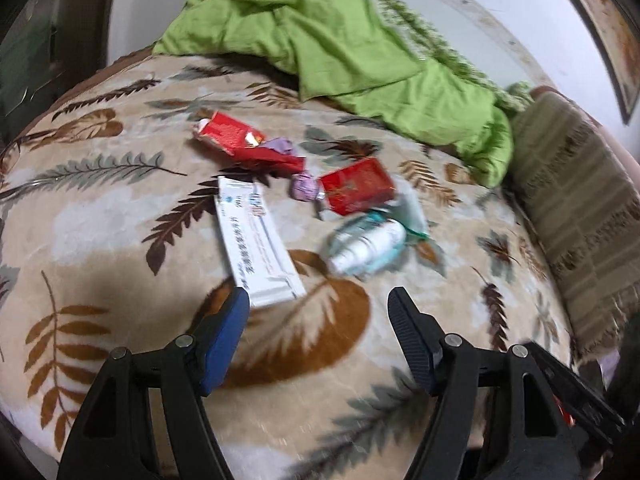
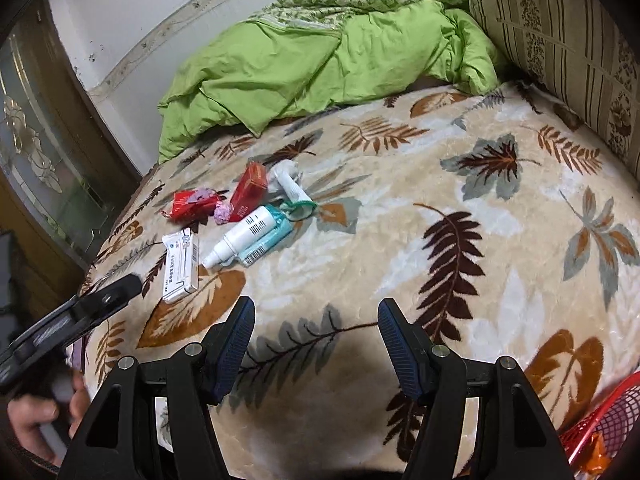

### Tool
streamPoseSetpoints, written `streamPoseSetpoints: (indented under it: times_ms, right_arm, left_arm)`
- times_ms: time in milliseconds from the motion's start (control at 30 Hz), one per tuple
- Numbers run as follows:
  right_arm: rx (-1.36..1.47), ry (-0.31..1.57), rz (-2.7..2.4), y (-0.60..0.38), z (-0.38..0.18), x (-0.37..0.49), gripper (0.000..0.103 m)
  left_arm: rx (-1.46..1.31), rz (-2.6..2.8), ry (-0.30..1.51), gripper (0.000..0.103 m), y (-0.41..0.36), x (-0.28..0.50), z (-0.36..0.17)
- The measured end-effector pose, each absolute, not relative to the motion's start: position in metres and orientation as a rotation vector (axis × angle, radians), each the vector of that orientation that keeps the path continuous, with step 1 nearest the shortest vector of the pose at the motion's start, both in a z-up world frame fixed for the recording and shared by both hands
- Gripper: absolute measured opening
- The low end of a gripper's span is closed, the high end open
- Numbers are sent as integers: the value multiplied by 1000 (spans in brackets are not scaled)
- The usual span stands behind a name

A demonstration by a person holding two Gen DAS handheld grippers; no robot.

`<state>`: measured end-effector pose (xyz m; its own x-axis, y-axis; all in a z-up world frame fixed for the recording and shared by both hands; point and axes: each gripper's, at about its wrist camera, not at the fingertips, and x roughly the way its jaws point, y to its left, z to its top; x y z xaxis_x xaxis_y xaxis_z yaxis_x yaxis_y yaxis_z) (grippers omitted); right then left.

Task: Collect trash
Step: 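Grasp the long white barcode medicine box on the bed with the left tool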

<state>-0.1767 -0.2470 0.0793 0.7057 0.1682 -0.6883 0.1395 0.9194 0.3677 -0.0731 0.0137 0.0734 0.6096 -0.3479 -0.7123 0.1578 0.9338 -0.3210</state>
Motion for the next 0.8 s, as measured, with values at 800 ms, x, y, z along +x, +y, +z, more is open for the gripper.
streamPoseSetpoints:
  times_ms: [800]
  right_arm:
    - [400,850,12,-243,72,-165,68]
  left_arm:
    - [-117,-51,939,76,16,14,22]
